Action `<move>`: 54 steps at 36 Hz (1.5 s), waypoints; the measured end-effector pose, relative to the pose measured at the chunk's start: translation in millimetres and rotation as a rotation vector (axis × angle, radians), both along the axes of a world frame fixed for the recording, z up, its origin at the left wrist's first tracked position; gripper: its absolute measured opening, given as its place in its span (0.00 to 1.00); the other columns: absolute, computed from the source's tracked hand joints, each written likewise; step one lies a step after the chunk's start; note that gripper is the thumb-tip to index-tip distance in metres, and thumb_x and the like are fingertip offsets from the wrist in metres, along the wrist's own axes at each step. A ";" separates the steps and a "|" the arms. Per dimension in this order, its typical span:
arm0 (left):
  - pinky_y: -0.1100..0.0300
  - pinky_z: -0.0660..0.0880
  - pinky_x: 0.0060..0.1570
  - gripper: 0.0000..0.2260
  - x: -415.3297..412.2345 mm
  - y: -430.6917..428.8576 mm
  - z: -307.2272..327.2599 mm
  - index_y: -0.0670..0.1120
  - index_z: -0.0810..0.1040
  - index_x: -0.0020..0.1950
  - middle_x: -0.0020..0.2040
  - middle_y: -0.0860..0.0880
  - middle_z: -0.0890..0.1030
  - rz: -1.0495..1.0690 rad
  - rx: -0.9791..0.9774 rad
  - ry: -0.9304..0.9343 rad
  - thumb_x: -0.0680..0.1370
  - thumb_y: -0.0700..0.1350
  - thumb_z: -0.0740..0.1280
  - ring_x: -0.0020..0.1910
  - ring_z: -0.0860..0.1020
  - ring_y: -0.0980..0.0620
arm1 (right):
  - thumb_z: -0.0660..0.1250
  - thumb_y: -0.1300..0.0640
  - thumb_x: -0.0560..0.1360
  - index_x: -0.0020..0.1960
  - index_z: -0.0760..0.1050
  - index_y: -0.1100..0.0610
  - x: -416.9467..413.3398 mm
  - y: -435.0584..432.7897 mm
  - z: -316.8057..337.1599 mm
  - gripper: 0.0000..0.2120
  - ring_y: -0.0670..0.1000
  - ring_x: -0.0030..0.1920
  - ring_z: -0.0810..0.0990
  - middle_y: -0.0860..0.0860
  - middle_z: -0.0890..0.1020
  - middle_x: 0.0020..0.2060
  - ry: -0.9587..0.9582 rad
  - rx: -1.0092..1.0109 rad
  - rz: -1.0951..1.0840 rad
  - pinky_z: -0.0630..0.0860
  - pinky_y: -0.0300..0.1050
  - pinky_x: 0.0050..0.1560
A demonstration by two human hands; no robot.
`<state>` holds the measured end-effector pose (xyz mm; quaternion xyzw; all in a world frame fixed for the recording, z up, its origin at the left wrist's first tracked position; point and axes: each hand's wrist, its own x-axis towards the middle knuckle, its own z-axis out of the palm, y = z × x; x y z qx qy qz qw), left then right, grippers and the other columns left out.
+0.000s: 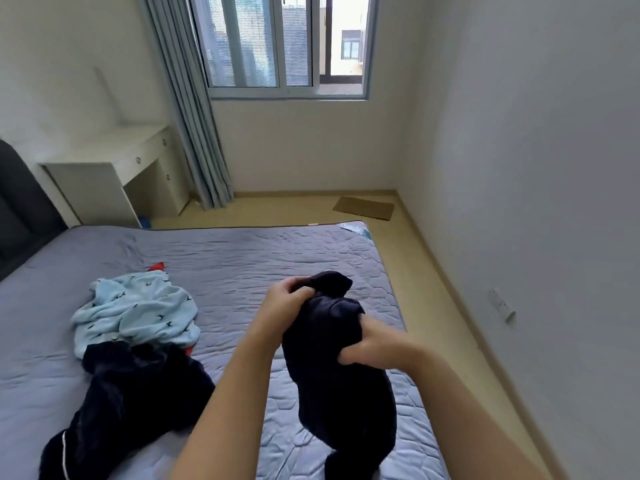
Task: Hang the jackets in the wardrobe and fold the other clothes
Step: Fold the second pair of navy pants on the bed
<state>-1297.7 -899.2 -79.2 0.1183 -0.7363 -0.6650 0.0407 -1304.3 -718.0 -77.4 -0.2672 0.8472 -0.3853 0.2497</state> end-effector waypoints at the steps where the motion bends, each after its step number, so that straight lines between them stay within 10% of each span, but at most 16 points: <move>1: 0.65 0.75 0.42 0.12 1.5 1.9 -3.2 0.51 0.79 0.47 0.45 0.49 0.83 0.014 0.006 0.047 0.77 0.34 0.63 0.45 0.80 0.52 | 0.71 0.60 0.67 0.60 0.72 0.45 2.1 2.9 -2.8 0.23 0.34 0.42 0.76 0.37 0.75 0.46 -0.069 -0.033 -0.031 0.67 0.20 0.36; 7: 0.66 0.76 0.34 0.19 19.2 -4.3 -4.6 0.56 0.77 0.44 0.39 0.54 0.81 -0.035 0.248 0.316 0.78 0.31 0.59 0.37 0.79 0.57 | 0.71 0.48 0.73 0.56 0.77 0.47 7.4 13.9 -14.8 0.12 0.45 0.55 0.82 0.44 0.84 0.52 -0.481 -0.322 -0.104 0.77 0.35 0.52; 11: 0.67 0.72 0.31 0.14 28.9 -5.9 -2.0 0.50 0.71 0.44 0.36 0.53 0.76 -0.080 0.273 0.399 0.76 0.30 0.61 0.34 0.73 0.56 | 0.68 0.42 0.71 0.67 0.70 0.55 -1.1 1.3 -20.0 0.28 0.51 0.58 0.79 0.52 0.81 0.57 -0.629 -0.585 -0.299 0.76 0.44 0.55; 14: 0.68 0.71 0.30 0.14 36.5 -5.1 -1.2 0.51 0.71 0.45 0.36 0.52 0.74 -0.154 0.316 0.408 0.73 0.31 0.62 0.32 0.72 0.57 | 0.65 0.48 0.76 0.71 0.66 0.53 -3.5 -9.6 -21.5 0.25 0.55 0.64 0.75 0.54 0.77 0.64 -0.690 -0.800 -0.299 0.70 0.53 0.67; 17: 0.67 0.73 0.32 0.20 43.6 -10.1 -0.9 0.50 0.74 0.47 0.39 0.51 0.76 -0.163 0.310 0.394 0.69 0.26 0.59 0.35 0.75 0.56 | 0.68 0.56 0.73 0.62 0.77 0.53 1.4 -20.8 -24.9 0.17 0.52 0.52 0.82 0.55 0.82 0.55 -0.661 -0.825 -0.258 0.77 0.45 0.56; 27: 0.63 0.75 0.39 0.18 61.2 -44.6 6.1 0.60 0.71 0.51 0.43 0.51 0.80 -0.168 -0.211 0.249 0.65 0.43 0.67 0.38 0.78 0.54 | 0.66 0.62 0.77 0.42 0.79 0.49 7.6 -37.3 -12.3 0.09 0.38 0.36 0.77 0.39 0.81 0.33 0.097 -0.575 -0.285 0.71 0.31 0.40; 35: 0.71 0.70 0.39 0.11 59.9 -43.5 16.2 0.58 0.76 0.44 0.39 0.61 0.80 -0.053 -0.568 0.477 0.74 0.41 0.71 0.39 0.78 0.63 | 0.68 0.53 0.74 0.47 0.77 0.46 13.1 -47.2 6.8 0.03 0.45 0.39 0.79 0.45 0.81 0.37 0.339 -0.479 -0.221 0.76 0.41 0.45; 38: 0.73 0.68 0.38 0.13 53.1 -49.8 29.8 0.59 0.75 0.41 0.35 0.61 0.80 -0.039 -0.584 0.542 0.75 0.40 0.70 0.37 0.77 0.64 | 0.71 0.45 0.70 0.56 0.70 0.40 12.7 -40.9 15.0 0.18 0.44 0.31 0.71 0.43 0.74 0.33 0.469 -0.344 -0.127 0.72 0.40 0.38; 43: 0.77 0.65 0.47 0.04 28.6 -74.9 81.6 0.42 0.80 0.48 0.44 0.53 0.78 -0.077 -0.726 0.665 0.75 0.36 0.69 0.43 0.74 0.61 | 0.70 0.52 0.74 0.74 0.47 0.32 2.7 -18.1 34.4 0.41 0.47 0.62 0.75 0.45 0.74 0.68 0.756 -0.026 0.147 0.70 0.36 0.61; 49: 0.74 0.67 0.37 0.13 17.0 -102.1 133.6 0.52 0.72 0.58 0.30 0.58 0.71 -0.180 -0.958 0.705 0.76 0.40 0.68 0.32 0.72 0.62 | 0.69 0.63 0.73 0.76 0.58 0.50 -15.6 -2.2 69.3 0.36 0.43 0.65 0.67 0.47 0.73 0.67 0.957 0.012 0.266 0.52 0.20 0.64; 54: 0.74 0.67 0.34 0.07 19.2 -123.4 176.6 0.56 0.67 0.57 0.42 0.62 0.77 -0.341 -1.328 0.855 0.79 0.50 0.61 0.34 0.74 0.62 | 0.67 0.56 0.77 0.76 0.48 0.39 -21.7 2.9 123.5 0.37 0.50 0.63 0.76 0.49 0.75 0.67 0.995 0.184 0.339 0.72 0.45 0.64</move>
